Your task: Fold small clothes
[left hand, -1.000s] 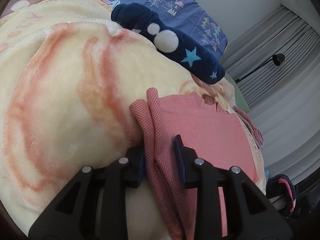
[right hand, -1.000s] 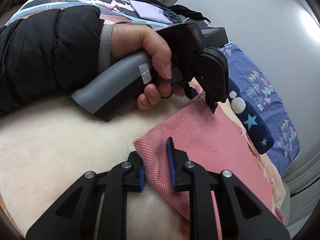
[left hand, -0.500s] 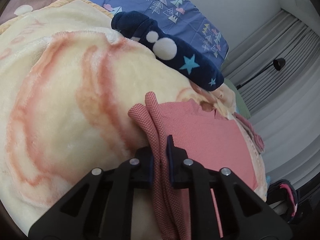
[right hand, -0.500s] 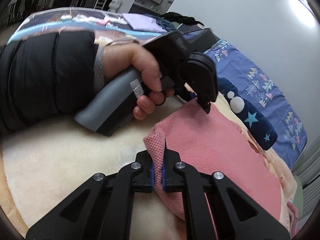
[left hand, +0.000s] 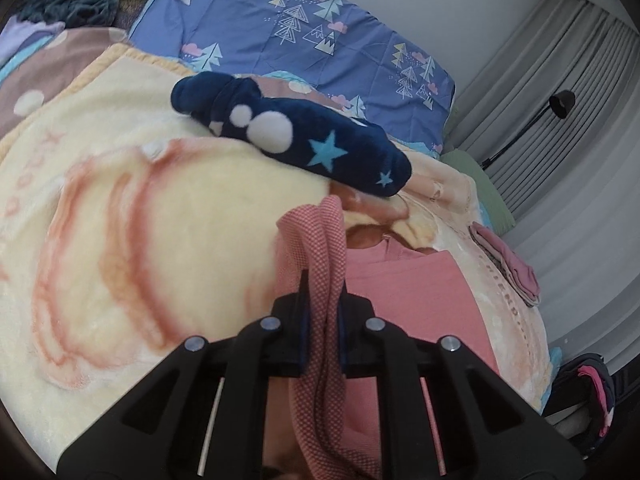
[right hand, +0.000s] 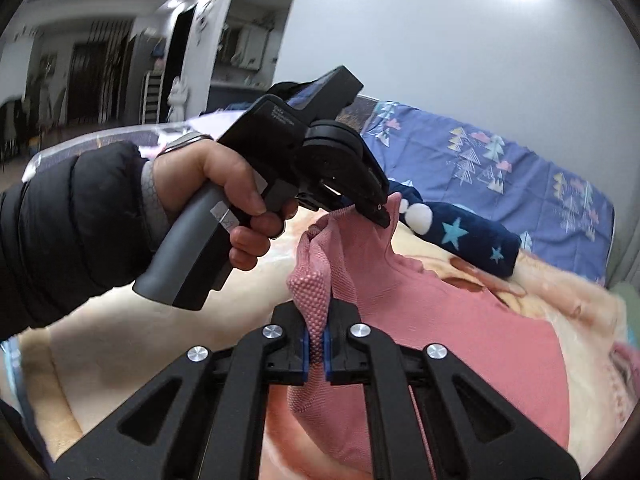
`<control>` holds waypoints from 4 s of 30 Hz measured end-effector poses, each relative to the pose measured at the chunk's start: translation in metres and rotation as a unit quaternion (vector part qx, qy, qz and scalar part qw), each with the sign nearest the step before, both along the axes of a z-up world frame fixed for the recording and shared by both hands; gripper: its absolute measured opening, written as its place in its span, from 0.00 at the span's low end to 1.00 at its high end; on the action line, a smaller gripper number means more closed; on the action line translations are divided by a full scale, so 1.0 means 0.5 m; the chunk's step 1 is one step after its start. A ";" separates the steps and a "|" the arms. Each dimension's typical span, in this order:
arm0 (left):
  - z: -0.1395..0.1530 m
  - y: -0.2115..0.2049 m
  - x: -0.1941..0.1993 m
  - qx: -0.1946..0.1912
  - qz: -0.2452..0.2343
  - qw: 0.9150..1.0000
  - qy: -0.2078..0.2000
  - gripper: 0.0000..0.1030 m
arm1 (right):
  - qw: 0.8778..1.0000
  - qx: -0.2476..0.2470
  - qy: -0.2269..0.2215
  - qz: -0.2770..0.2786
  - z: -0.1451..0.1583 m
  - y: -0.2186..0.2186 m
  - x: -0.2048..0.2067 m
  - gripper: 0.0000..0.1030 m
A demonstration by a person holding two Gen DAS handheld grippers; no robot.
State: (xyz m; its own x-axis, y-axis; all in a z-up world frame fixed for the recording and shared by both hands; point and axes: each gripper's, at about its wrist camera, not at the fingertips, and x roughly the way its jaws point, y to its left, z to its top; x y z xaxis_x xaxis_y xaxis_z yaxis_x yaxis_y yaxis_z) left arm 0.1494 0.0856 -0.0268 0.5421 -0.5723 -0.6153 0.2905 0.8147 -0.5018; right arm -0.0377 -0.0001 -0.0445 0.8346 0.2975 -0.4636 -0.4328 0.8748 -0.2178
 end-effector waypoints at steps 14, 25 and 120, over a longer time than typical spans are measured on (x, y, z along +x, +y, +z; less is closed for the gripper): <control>0.071 -0.208 0.001 0.083 0.023 0.996 -0.004 0.10 | 0.987 0.144 0.053 -0.049 0.034 -0.215 -0.007 0.04; 0.084 -0.439 -0.001 0.155 -0.024 0.987 -0.016 0.10 | 0.961 0.241 0.077 -0.109 0.013 -0.386 -0.047 0.04; -0.135 -0.358 -0.317 0.196 -0.130 0.970 -0.054 0.21 | 0.943 0.285 0.173 -0.001 0.041 -0.585 0.292 0.06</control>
